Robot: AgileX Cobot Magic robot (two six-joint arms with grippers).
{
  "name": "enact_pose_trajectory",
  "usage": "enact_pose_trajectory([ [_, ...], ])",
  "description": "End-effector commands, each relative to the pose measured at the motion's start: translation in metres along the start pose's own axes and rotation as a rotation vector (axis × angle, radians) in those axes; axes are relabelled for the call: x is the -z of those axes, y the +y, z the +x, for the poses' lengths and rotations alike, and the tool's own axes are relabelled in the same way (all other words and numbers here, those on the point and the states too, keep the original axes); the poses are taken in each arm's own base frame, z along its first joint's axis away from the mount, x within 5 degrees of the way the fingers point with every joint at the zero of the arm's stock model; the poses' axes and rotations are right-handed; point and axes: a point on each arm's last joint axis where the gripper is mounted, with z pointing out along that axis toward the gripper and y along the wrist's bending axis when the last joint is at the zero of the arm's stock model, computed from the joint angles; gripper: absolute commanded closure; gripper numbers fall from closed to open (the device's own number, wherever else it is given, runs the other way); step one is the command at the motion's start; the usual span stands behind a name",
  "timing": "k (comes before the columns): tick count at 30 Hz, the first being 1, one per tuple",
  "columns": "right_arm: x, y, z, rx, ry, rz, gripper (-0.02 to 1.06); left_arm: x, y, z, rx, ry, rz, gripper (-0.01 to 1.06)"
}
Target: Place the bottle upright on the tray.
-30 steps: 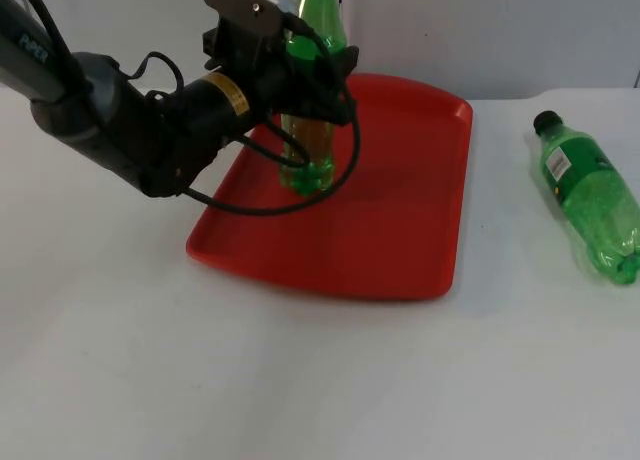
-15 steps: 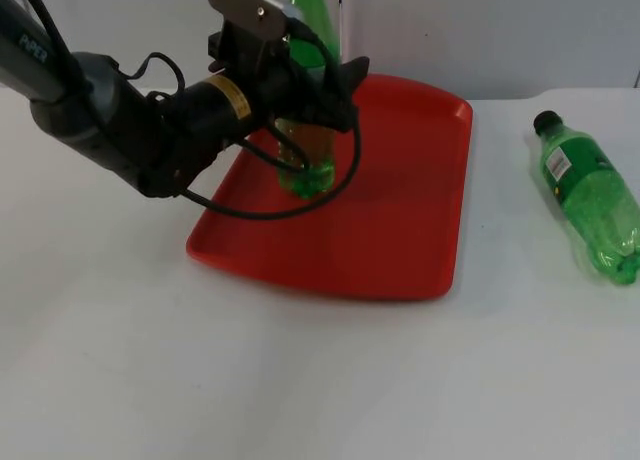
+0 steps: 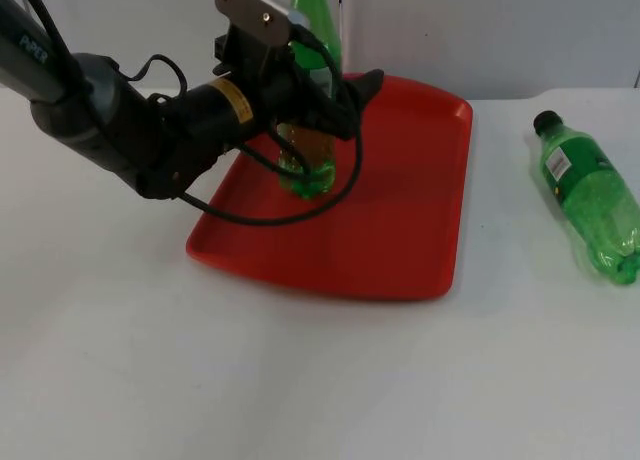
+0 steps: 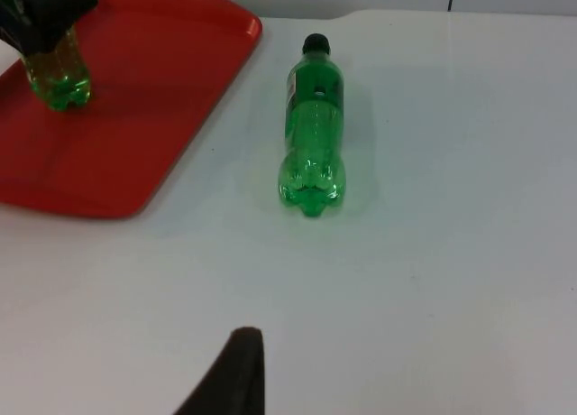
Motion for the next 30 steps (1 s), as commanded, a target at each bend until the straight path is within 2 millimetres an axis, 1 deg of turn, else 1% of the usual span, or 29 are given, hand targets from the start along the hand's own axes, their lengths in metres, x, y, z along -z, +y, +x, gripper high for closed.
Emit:
enact_pose_trajectory([
  [1, -0.001, 0.000, 0.001, -0.002, -0.002, 0.003, -0.01, 0.001, 0.000, 0.000, -0.002, 0.002, 0.007, -0.01],
  [9, -0.001, 0.000, 0.001, -0.002, -0.002, 0.003, -0.01, 0.001, 0.000, 0.000, 0.004, 0.006, 0.007, 0.00],
  [13, -0.001, 0.000, 0.001, -0.002, -0.002, 0.003, -0.01, 0.001, 0.002, 0.004, 0.039, 0.042, -0.018, 0.00],
  [15, -0.001, 0.000, 0.001, -0.002, -0.002, 0.003, -0.01, 0.002, 0.006, 0.008, 0.076, 0.088, -0.061, 0.00],
  [30, -0.001, 0.000, 0.001, -0.002, -0.002, 0.003, -0.01, 0.002, 0.005, 0.011, 0.072, 0.120, -0.056, 0.00],
])
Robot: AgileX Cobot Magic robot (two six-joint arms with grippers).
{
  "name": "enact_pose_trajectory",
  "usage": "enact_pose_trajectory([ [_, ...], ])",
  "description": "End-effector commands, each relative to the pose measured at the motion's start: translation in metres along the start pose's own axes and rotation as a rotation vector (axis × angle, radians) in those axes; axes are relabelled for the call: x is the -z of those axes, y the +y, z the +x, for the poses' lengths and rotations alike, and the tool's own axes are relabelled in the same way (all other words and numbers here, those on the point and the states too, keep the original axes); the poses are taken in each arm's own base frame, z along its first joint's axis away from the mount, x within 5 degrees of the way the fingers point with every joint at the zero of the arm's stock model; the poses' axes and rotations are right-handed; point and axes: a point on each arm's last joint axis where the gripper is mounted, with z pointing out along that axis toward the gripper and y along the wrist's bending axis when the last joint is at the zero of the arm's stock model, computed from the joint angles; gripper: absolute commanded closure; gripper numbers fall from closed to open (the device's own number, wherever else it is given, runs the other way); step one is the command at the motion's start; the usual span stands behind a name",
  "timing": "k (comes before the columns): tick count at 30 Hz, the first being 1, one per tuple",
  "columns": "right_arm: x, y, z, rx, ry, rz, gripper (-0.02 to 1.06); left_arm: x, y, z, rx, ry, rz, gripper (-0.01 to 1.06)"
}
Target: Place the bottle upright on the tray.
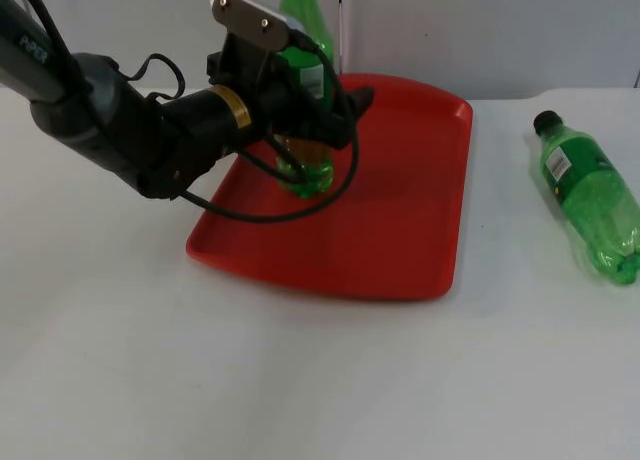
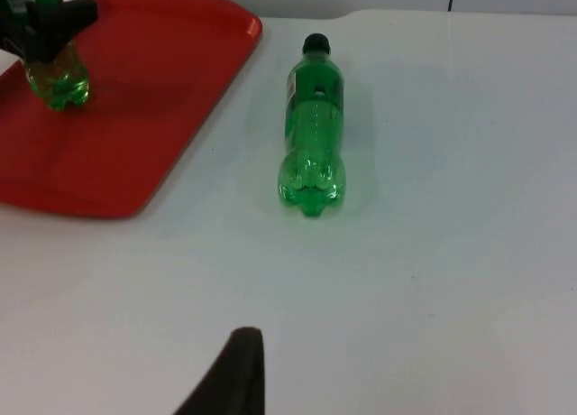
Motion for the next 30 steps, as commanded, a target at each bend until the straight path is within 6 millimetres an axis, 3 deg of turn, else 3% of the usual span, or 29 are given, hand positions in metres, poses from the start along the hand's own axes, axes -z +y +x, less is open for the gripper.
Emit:
enact_pose_trajectory([
  [1, -0.001, 0.000, 0.001, -0.002, -0.002, 0.003, -0.01, 0.001, 0.002, 0.002, 0.021, 0.021, -0.017, 0.00],
  [17, -0.001, 0.000, 0.001, -0.002, -0.002, 0.003, -0.01, 0.006, 0.020, 0.009, 0.038, 0.071, -0.070, 0.00],
  [30, -0.001, 0.000, 0.001, -0.002, -0.002, 0.003, -0.01, 0.017, 0.014, 0.014, 0.009, 0.156, -0.040, 0.00],
])
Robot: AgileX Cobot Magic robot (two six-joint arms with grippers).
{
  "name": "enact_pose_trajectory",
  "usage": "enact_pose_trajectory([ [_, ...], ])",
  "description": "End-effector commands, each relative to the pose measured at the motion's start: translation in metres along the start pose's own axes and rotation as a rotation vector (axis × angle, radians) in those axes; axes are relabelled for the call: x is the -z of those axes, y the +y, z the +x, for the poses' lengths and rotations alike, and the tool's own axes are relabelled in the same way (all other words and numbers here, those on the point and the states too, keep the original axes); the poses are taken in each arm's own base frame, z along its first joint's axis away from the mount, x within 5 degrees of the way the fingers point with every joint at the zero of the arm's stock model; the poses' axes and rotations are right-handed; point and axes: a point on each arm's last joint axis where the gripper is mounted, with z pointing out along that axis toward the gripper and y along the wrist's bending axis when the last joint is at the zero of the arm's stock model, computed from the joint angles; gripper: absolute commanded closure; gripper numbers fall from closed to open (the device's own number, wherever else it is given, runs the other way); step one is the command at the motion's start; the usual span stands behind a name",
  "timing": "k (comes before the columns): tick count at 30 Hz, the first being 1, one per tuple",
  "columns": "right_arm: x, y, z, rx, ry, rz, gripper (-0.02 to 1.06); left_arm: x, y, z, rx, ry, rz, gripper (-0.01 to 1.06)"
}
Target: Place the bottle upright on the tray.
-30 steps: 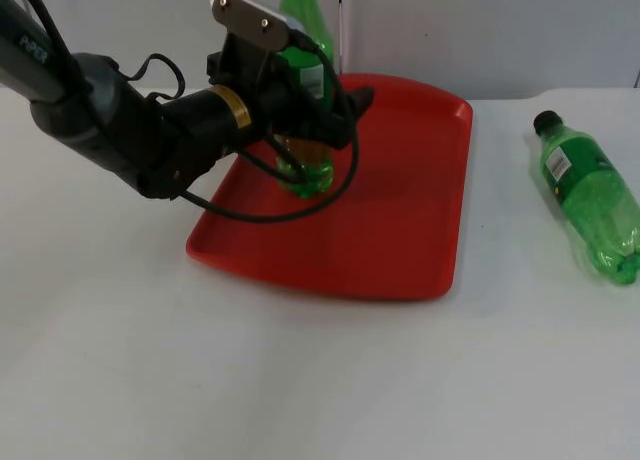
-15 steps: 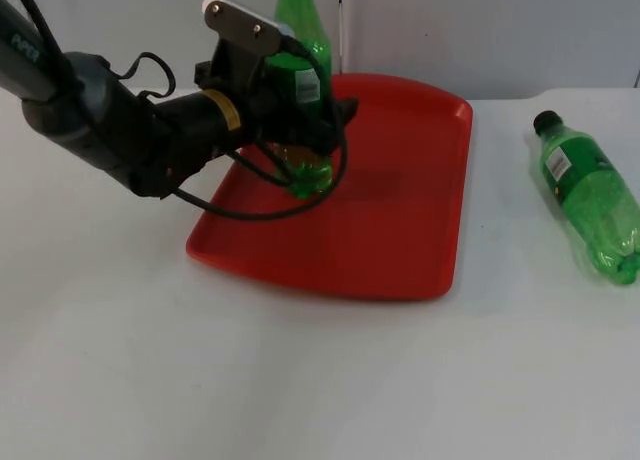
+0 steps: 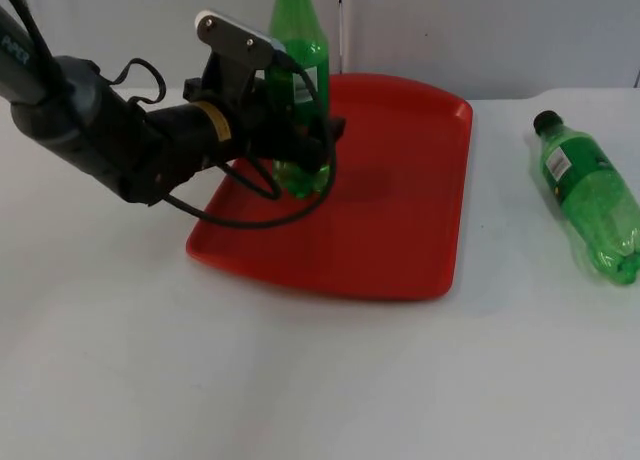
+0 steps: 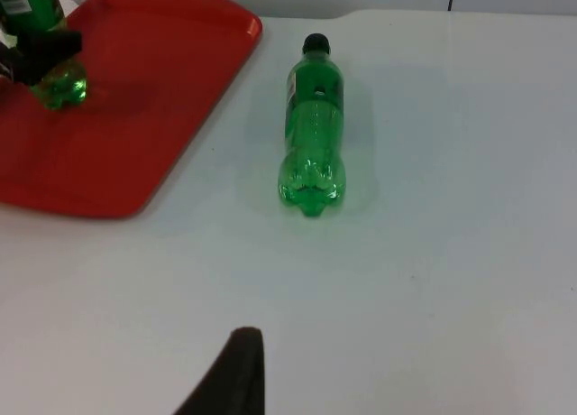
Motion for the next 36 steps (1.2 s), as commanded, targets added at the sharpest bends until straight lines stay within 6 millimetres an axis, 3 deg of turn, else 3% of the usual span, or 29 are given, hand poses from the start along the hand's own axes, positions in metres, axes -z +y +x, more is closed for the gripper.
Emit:
enact_pose_trajectory([
  [1, -0.001, 0.000, 0.001, -0.002, -0.002, 0.003, -0.01, 0.005, 0.000, -0.005, -0.009, -0.001, 0.002, 0.00],
  [13, -0.001, 0.000, 0.001, -0.002, -0.002, 0.003, -0.01, 0.031, -0.005, -0.002, -0.052, 0.048, -0.011, 0.00],
  [24, -0.001, 0.000, 0.001, -0.002, -0.002, 0.003, -0.01, 0.073, -0.003, -0.007, 0.036, 0.099, -0.090, 0.00],
  [29, -0.001, 0.000, 0.001, -0.002, -0.002, 0.003, -0.01, 0.092, -0.006, -0.017, 0.036, 0.098, -0.090, 0.00],
  [36, -0.001, 0.000, 0.001, -0.002, -0.002, 0.003, -0.01, 0.124, -0.008, -0.050, 0.022, 0.041, -0.103, 0.00],
])
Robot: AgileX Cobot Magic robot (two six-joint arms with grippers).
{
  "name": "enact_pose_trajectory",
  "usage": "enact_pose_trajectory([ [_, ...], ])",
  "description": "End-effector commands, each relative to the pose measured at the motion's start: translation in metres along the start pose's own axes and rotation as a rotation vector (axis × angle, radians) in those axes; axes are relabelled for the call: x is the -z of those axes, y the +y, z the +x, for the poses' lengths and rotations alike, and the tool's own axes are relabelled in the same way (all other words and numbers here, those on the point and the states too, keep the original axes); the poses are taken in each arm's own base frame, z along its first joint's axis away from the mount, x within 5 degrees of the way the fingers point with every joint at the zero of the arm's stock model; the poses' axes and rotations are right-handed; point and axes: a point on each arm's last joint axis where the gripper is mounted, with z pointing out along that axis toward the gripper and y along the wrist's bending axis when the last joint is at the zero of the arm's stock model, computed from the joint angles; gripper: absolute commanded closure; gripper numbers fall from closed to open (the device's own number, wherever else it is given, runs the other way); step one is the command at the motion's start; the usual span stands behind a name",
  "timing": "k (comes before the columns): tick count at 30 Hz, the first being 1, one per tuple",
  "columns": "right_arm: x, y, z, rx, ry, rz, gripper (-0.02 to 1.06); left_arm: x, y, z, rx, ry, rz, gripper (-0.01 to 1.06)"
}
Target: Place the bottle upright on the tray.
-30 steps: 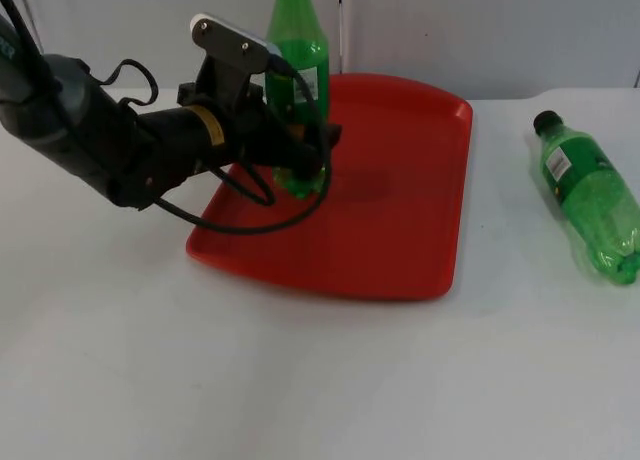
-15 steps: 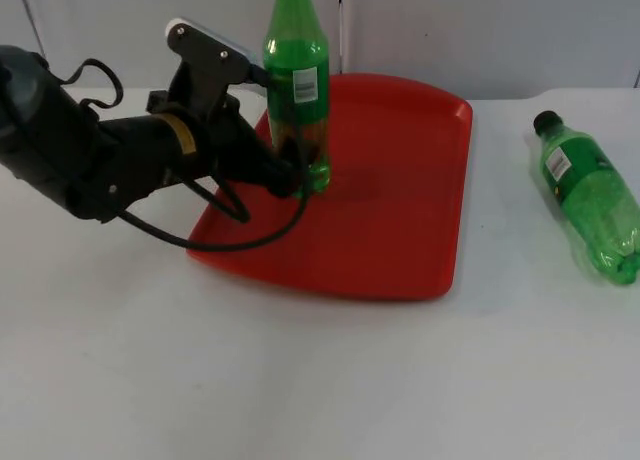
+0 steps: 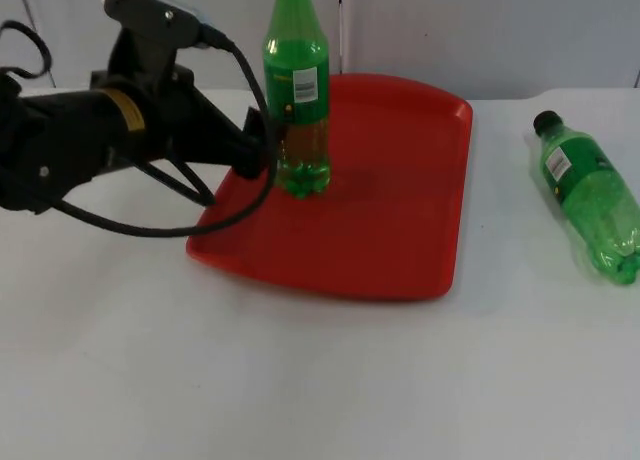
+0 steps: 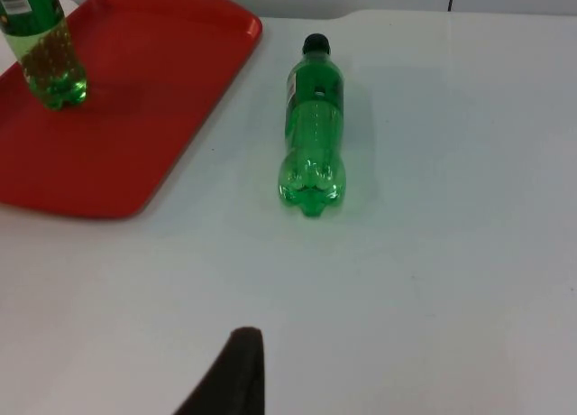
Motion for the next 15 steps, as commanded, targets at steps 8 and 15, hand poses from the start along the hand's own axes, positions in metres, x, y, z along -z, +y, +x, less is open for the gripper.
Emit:
enact_pose_trajectory([
  [8, -0.001, 0.000, 0.001, -0.002, -0.002, 0.003, -0.01, 0.048, 0.008, -0.052, 0.045, 0.020, -0.054, 0.00],
  [15, -0.001, 0.000, 0.001, -0.002, -0.002, 0.003, -0.01, 0.091, 0.013, -0.090, 0.035, 0.063, -0.102, 0.00],
])
